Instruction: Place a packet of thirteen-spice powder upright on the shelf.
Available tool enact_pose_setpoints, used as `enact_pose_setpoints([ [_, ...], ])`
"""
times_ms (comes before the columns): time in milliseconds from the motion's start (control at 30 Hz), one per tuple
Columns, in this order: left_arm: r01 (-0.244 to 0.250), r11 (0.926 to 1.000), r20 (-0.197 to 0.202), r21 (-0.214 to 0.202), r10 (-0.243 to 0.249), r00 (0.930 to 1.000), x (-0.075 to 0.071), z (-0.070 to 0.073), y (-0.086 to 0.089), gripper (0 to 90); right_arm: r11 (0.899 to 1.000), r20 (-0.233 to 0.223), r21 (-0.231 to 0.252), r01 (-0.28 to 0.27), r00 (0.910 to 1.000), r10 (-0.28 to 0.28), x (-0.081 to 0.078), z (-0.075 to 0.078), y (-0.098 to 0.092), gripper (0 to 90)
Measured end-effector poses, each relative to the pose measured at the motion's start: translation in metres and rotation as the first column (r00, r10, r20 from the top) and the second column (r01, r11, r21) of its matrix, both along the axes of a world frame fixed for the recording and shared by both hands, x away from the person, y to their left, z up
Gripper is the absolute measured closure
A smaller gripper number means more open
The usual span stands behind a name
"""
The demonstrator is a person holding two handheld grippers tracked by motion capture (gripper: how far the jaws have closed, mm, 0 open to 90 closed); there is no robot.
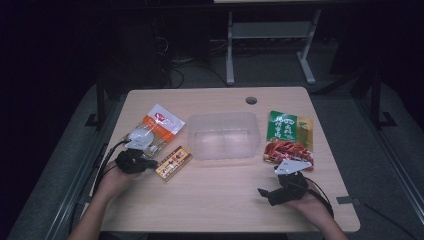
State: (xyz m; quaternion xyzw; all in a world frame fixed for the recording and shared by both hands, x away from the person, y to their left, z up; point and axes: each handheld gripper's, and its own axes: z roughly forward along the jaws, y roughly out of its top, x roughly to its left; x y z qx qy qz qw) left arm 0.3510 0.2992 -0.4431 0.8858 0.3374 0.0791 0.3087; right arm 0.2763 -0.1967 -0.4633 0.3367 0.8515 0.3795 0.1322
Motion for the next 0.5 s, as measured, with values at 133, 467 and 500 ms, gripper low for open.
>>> enact_pose_setpoints([
  [133,-0.062,0.9979,0.046,-0.018,0.063,0.9970,-0.004,0.010,0.005,80.9,1.000,-0.001,-0.001,0.001,1.0000,-0.001,0.000,0.000,0.000,1.9],
  [467,-0.067,0.9971,0.108,-0.035,0.071,0.9917,-0.032,0.016,-0.016,35.0,1.000,0.000,0.000,0.003,1.0000,-0.003,0.001,0.000,-0.001,2.0],
  [500,-0.067,0.9971,0.108,-0.035,0.071,0.9917,-0.032,0.016,-0.016,31.8,1.000,0.000,0.000,0.003,1.0000,-0.003,0.001,0.000,-0.001,2.0],
])
